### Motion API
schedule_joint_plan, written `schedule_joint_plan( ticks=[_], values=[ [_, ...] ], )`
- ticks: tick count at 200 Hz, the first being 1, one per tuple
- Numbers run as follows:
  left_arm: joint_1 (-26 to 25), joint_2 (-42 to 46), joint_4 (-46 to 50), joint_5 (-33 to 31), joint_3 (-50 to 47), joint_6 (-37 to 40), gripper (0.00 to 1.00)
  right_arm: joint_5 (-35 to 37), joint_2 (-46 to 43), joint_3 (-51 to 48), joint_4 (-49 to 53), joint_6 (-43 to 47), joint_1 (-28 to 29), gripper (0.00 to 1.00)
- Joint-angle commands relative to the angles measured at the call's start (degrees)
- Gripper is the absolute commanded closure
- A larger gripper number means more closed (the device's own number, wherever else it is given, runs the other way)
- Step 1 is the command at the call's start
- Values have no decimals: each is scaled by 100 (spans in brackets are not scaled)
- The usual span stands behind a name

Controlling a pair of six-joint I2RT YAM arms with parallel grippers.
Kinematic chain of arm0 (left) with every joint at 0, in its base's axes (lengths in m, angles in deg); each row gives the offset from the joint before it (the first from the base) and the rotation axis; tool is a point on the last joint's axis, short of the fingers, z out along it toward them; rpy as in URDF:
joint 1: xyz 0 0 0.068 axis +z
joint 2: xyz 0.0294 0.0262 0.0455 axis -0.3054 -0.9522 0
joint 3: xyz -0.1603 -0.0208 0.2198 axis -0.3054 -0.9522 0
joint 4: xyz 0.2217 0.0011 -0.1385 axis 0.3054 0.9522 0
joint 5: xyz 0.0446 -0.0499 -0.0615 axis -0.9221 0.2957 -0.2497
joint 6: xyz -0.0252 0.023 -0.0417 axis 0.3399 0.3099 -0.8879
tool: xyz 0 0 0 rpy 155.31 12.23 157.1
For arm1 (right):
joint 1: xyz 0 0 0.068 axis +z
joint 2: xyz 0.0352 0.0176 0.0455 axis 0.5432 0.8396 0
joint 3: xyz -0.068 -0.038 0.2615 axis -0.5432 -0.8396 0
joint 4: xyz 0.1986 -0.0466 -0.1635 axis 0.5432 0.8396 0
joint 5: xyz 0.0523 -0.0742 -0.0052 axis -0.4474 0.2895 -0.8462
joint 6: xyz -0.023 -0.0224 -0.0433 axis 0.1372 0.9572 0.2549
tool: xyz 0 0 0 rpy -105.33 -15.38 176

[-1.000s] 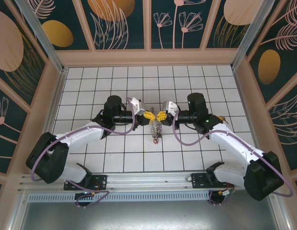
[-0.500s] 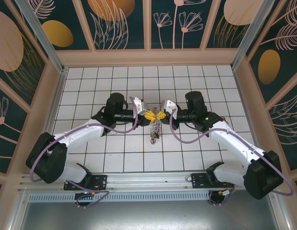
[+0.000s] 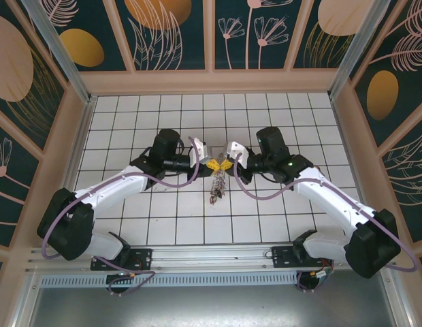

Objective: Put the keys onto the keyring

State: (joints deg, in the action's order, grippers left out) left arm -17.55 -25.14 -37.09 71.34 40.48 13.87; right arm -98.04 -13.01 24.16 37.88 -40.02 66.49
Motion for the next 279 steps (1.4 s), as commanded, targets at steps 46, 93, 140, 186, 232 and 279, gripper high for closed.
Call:
schedule_joint_plan(
  ticks=[46, 93, 140, 186, 232, 279],
  values=[
    [-20, 111, -1186, 499, -216, -636, 100, -282, -379, -318, -692, 211, -78, 92],
    [-18, 222, -2064, 939, -413, -1108, 100, -893, -395, -472, -910, 104, -358, 86],
    [-26, 200, -2694, 1048, -521, -1507, 100, -1293, -398, -547, -1052, 111, -571, 85],
    [-19, 193, -2671, 1081, -537, -1520, 100, -1423, -403, -587, -1139, 55, -623, 87],
    [-19, 158, -2239, 888, -440, -1296, 100, -1450, -434, -646, -1410, -240, -614, 100],
    [-18, 75, -425, 451, 43, -176, 88, -839, -417, -378, -932, -148, -504, 100]
  ],
)
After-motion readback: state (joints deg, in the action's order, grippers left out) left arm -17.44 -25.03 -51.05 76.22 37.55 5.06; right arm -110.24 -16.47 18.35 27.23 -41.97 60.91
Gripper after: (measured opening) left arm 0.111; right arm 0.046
